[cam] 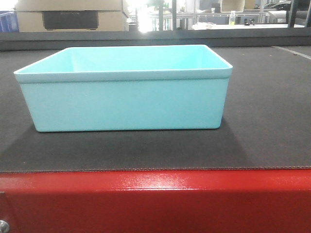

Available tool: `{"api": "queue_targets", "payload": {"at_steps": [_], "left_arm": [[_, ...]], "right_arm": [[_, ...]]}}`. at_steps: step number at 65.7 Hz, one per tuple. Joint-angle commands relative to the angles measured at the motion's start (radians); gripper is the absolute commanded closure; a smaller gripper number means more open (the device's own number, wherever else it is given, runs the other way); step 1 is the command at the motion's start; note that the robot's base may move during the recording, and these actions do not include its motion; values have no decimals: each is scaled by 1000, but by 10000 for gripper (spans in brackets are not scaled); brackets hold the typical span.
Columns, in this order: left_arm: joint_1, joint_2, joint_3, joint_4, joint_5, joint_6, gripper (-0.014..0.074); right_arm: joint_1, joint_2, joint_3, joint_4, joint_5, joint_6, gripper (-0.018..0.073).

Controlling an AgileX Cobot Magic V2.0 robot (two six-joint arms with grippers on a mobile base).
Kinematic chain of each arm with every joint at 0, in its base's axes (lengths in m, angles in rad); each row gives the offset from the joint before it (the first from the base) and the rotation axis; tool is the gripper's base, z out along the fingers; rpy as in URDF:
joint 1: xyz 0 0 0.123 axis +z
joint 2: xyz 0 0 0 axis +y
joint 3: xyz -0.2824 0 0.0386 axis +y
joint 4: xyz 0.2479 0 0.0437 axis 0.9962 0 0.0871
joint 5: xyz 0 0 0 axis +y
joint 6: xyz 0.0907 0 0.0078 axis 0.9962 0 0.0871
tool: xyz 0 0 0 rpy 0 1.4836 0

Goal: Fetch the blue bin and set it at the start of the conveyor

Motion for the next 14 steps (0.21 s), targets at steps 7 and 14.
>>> {"api": "queue_targets", "payload": {"at_steps": [7, 14], "left_arm": [[5, -5, -2, -5, -20, 1, 707], [5, -5, -2, -5, -20, 1, 707]], "right_arm": [[-5, -4, 0, 3, -26, -8, 721], [-5, -4, 0, 3, -26, -8, 721]]}}
